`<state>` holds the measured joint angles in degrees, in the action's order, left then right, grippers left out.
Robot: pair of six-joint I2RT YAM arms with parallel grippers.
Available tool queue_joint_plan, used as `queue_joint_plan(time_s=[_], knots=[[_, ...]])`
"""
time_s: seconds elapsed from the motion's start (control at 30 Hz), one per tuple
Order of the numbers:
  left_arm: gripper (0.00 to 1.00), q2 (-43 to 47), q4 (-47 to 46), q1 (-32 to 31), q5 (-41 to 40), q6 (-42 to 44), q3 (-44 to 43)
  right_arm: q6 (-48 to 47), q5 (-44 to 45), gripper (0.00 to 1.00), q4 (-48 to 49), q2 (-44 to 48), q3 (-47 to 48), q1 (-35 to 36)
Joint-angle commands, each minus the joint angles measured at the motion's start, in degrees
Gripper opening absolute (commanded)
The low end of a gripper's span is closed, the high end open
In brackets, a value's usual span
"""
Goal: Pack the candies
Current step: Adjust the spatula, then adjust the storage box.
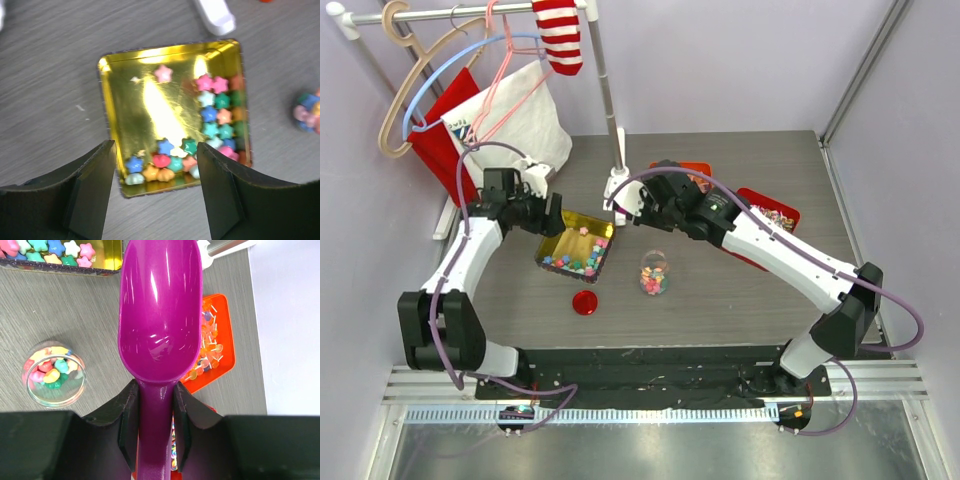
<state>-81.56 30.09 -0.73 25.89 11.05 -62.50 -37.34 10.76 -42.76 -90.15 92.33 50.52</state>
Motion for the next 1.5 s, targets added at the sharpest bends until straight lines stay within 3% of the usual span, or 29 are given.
queue_joint_plan(time_s=[0.0, 0.3, 0.53, 0.83, 0.93, 1.0, 1.07, 1.33, 1.47], knots=[[0.68, -2.2, -1.9, 0.0, -9.2, 2.8, -0.6, 0.3, -0.2, 0.01, 0.9, 0.1, 2.5, 0.5], [0.67, -9.7, -6.2, -1.7, -17.2, 4.2, 2.9, -0.1, 0.3, 0.01, -0.1, -1.8, 4.9, 0.9], [0.58, -13.6, -8.5, -2.7, -19.7, 4.4, 3.3, -0.3, 0.0, 0.01, -0.9, -3.2, 5.0, 1.1], [0.40, -16.3, -10.7, -4.6, -23.2, 4.7, 4.9, -0.7, -0.3, 0.01, -2.7, -6.4, 8.8, 1.4], [0.28, -17.1, -10.8, -5.4, -23.5, 4.6, 4.6, -0.7, 0.0, 0.01, -3.0, -6.6, 9.4, 1.9], [0.13, -17.5, -10.8, -5.6, -23.4, 4.5, 4.2, -0.7, 0.2, 0.01, -2.9, -6.5, 9.4, 2.1], [0.00, -17.8, -9.5, -5.6, -22.8, 4.3, 3.4, -0.6, 0.7, 0.01, -2.9, -6.5, 9.4, 2.6], [0.00, -18.2, -6.1, -5.3, -14.1, 2.9, -0.4, 0.2, 1.0, 0.01, -2.9, -5.3, 11.1, 3.1], [0.00, -19.3, -2.9, -3.8, -3.3, 0.9, -4.0, 1.0, 0.0, 0.01, -3.8, -5.1, 13.4, 3.1]])
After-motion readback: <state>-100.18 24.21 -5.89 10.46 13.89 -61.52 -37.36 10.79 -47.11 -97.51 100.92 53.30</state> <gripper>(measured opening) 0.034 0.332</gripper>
